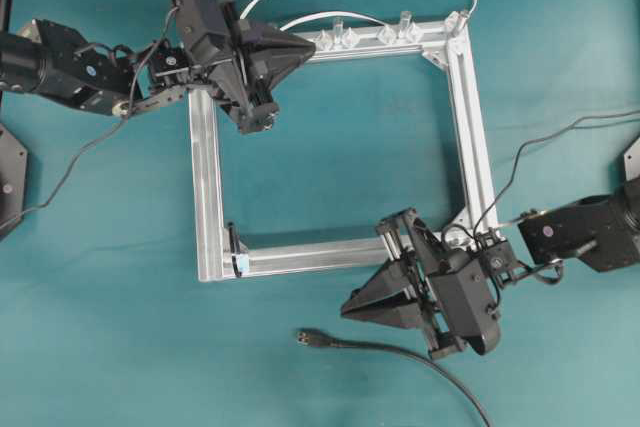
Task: Insert the wire through the string loop located on the left side.
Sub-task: 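Open both grippers and move the right gripper toward the black USB cable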
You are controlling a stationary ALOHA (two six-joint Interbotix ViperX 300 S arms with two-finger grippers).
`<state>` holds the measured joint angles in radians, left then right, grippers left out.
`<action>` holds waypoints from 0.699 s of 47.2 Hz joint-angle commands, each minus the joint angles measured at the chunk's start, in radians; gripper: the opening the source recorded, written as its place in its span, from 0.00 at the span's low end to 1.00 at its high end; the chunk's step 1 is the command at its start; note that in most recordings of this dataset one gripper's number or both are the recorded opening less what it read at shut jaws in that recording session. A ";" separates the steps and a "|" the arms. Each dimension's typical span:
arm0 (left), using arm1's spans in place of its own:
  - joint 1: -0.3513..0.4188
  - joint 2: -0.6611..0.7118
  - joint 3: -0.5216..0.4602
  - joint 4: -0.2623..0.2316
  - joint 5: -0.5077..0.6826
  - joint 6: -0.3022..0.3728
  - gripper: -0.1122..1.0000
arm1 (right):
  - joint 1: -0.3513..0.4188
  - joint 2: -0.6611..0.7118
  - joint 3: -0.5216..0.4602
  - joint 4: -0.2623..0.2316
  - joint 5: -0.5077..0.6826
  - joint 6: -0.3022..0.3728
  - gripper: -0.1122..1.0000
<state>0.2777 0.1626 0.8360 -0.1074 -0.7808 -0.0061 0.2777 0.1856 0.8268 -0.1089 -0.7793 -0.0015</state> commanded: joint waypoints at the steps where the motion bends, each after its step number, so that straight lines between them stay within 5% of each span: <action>1: 0.003 -0.055 -0.021 0.051 0.026 0.015 0.24 | 0.006 -0.035 -0.012 0.002 -0.012 0.015 0.28; 8: 0.014 -0.094 -0.017 0.051 0.110 0.018 0.10 | 0.006 -0.035 -0.014 0.038 -0.037 0.017 0.11; 33: -0.002 -0.107 -0.063 0.051 0.259 0.014 0.11 | 0.060 -0.035 0.012 0.236 -0.084 0.063 0.11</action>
<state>0.2792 0.0828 0.7946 -0.0598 -0.5246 0.0077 0.3221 0.1856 0.8498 0.1058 -0.8514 0.0537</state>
